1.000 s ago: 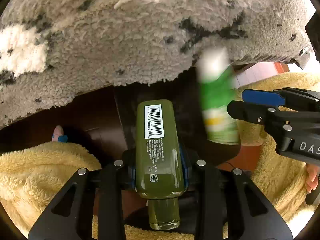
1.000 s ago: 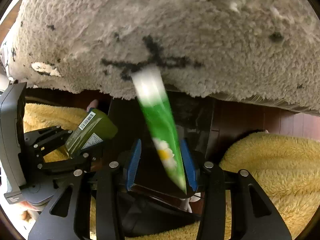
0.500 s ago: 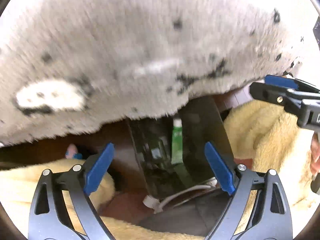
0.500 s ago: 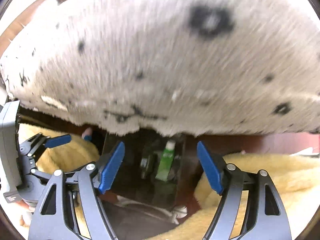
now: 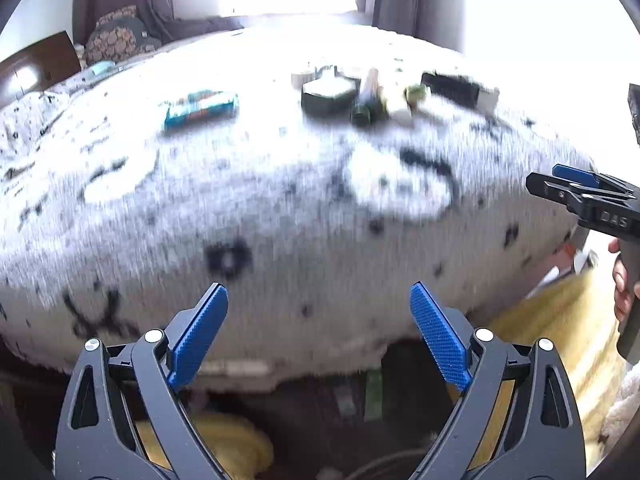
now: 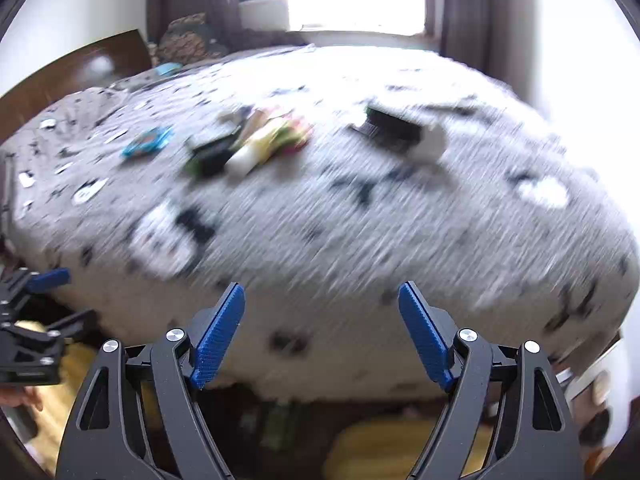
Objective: Collect trash
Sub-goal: 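Raise both open tools back above the bed, then grasp the black-and-white box with the right gripper while the left gripper grasps the black spool, then lower both held items below the bed edge and open both grippers over the bin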
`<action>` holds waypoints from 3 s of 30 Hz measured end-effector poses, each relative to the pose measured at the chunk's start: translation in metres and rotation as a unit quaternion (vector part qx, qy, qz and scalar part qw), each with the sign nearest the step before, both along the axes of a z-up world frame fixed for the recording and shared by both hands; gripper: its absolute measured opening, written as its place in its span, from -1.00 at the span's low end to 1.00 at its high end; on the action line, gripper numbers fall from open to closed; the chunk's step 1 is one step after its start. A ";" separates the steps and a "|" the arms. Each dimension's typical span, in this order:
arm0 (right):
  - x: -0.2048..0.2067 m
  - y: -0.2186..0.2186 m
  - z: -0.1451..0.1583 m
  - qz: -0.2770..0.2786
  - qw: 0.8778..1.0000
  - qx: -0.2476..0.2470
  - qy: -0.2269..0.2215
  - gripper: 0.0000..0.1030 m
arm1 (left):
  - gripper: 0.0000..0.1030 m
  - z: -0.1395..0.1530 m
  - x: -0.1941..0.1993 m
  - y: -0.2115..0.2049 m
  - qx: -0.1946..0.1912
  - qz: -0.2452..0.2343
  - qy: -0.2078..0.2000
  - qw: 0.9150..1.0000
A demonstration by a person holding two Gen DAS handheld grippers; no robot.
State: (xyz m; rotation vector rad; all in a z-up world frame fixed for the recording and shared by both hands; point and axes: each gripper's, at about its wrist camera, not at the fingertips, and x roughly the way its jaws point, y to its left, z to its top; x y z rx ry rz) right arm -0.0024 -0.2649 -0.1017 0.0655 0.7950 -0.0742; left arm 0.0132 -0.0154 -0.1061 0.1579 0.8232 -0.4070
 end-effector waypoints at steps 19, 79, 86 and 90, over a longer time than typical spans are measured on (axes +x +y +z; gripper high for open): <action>0.156 -0.023 0.023 -0.003 0.987 -0.158 0.010 0.87 | 0.26 0.000 0.119 -0.072 0.002 -0.044 0.058 0.997; -0.058 0.070 -0.070 0.123 0.973 0.160 0.111 -0.30 | -0.52 -0.076 -0.047 -0.005 0.010 -0.047 0.112 0.993; -0.053 0.086 -0.116 0.124 0.964 0.156 0.178 -0.30 | -0.52 -0.125 -0.049 -0.006 0.038 -0.043 0.164 0.985; -0.049 0.092 -0.139 0.115 0.960 0.149 0.208 -0.30 | -0.52 -0.146 -0.048 -0.006 0.050 -0.038 0.185 0.981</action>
